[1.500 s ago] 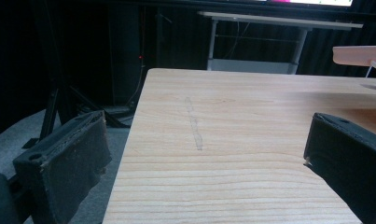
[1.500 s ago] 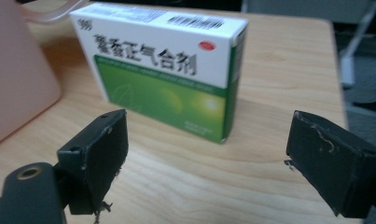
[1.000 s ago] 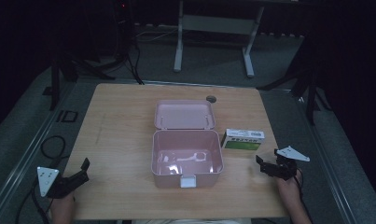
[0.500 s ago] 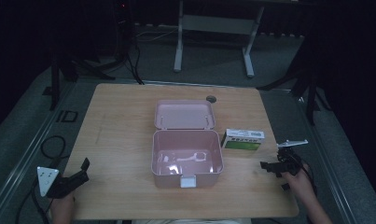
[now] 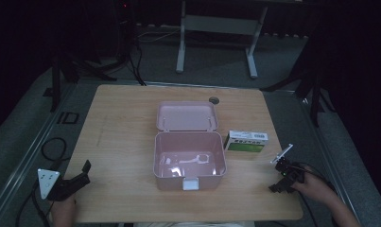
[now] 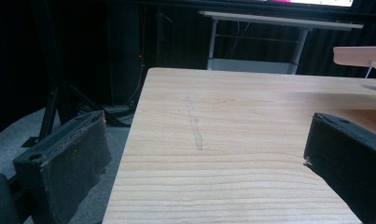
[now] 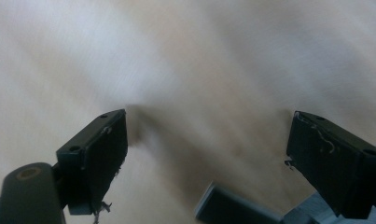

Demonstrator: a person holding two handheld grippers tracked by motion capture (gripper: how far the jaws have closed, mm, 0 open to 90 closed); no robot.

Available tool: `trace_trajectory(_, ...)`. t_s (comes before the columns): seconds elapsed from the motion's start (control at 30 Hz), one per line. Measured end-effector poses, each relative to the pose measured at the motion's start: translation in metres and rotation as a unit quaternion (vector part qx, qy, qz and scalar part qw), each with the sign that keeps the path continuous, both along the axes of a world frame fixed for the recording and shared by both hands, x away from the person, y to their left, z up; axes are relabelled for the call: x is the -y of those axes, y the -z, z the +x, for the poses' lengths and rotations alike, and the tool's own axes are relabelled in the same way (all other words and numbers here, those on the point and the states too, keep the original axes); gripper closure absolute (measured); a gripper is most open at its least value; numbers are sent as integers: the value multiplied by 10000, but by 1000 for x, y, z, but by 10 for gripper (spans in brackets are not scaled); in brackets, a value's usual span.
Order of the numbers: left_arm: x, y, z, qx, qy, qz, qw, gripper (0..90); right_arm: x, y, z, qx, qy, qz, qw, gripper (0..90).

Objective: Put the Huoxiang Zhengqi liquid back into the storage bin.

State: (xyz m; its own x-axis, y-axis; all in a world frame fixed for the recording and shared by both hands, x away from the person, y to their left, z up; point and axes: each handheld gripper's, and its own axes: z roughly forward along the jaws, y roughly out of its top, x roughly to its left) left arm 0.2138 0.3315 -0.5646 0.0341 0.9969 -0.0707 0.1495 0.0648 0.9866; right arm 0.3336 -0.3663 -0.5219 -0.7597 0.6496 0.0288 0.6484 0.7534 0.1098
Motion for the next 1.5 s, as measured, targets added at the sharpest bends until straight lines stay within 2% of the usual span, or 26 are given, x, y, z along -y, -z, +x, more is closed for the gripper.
trace_trajectory(0.03, 0, 0, 0, 0, 0, 0, 10000, 3, 0, 0, 0, 0, 0, 0, 10000, 121)
trace_trajectory(0.07, 0, 0, 0, -7, 6, 7, 10000, 2, -3, 1, -2, -150, -341, -161, 9992, 113)
trace_trajectory(0.1, 0, 0, 0, -7, 6, 7, 10000, 2, -3, 1, -2, -150, -341, -161, 9992, 113)
trace_trajectory(0.13, 0, 0, 0, -2, 12, 3, 10000, 2, -6, 1, -4, -317, -638, -354, 9968, 113)
trace_trajectory(0.17, 0, 0, 0, 0, 13, 0, 10000, 2, -8, 0, -5, -477, -807, -405, 9948, 113)
trace_trajectory(0.2, 0, 0, 0, 0, 13, 0, 10000, 2, -8, 0, -5, -477, -807, -405, 9948, 113)
trace_trajectory(0.23, 0, 0, 0, -1, 14, -4, 10000, 2, -11, -2, -5, -425, -1067, -431, 9924, 114)
trace_trajectory(0.27, 0, 0, 0, -1, 14, -4, 10000, 2, -11, -2, -5, -425, -1067, -431, 9924, 114)
trace_trajectory(0.33, 0, 0, 0, -9, 16, 4, 10000, 2, -15, -6, -4, -512, -1343, -418, 9887, 114)
trace_trajectory(0.43, 0, 0, 0, -6, 20, 1, 10000, 2, -21, -8, -4, -658, -1732, -616, 9808, 124)
trace_trajectory(0.47, 0, 0, 0, -6, 23, -1, 10000, 2, -21, -8, -4, -658, -1732, -616, 9808, 124)
trace_trajectory(0.5, 0, 0, 0, -3, 28, -9, 10000, 2, -27, -11, -5, -645, -2006, -643, 9754, 125)
trace_trajectory(0.53, 0, 0, 0, -3, 28, -9, 10000, 2, -27, -11, -5, -645, -2006, -643, 9754, 125)
trace_trajectory(0.57, 0, 0, 0, -5, 30, -14, 10000, 2, -32, -15, -6, -622, -2221, -610, 9711, 125)
trace_trajectory(0.67, 0, 0, 0, -9, 32, -12, 10000, 2, -43, -18, -9, -625, -2434, -723, 9652, 125)
trace_trajectory(0.7, 0, 0, 0, -10, 34, -13, 10000, 2, -49, -19, -11, -621, -2542, -790, 9619, 125)
trace_trajectory(0.77, 0, 0, 0, -8, 34, -14, 10000, 2, -56, -19, -12, -639, -2628, -872, 9588, 125)
trace_trajectory(0.87, 0, 0, 0, -6, 36, -15, 10000, 3, -69, -17, -13, -875, -2709, -953, 9539, 125)
trace_trajectory(0.9, 0, 0, 0, -9, 38, -12, 10000, 3, -69, -17, -13, -875, -2709, -953, 9539, 125)
trace_trajectory(0.93, 0, 0, 0, -15, 39, -4, 10000, 2, -78, -18, -14, -806, -2837, -1023, 9500, 126)
trace_trajectory(0.97, 0, 0, 0, -11, 36, -8, 10000, 2, -82, -19, -14, -827, -2873, -1016, 9488, 126)
trace_trajectory(1.17, 0, 0, 0, -14, 40, -1, 10000, 2, -102, -24, -7, -756, -2876, -928, 9502, 134)
trace_trajectory(1.2, 0, 0, 0, -7, 45, -8, 10000, 2, -108, -25, -6, -786, -2953, -957, 9473, 139)
trace_trajectory(1.27, -1, 0, 0, -6, 48, -11, 10000, 2, -111, -25, -6, -795, -2986, -990, 9459, 139)
trace_trajectory(1.3, -1, 0, 0, -7, 53, -14, 10000, 2, -117, -26, -6, -823, -3114, -1053, 9408, 141)
trace_trajectory(1.5, -1, 0, 0, -5, 63, -17, 10000, 2, -125, -23, -3, -863, -3250, -1181, 9343, 165)
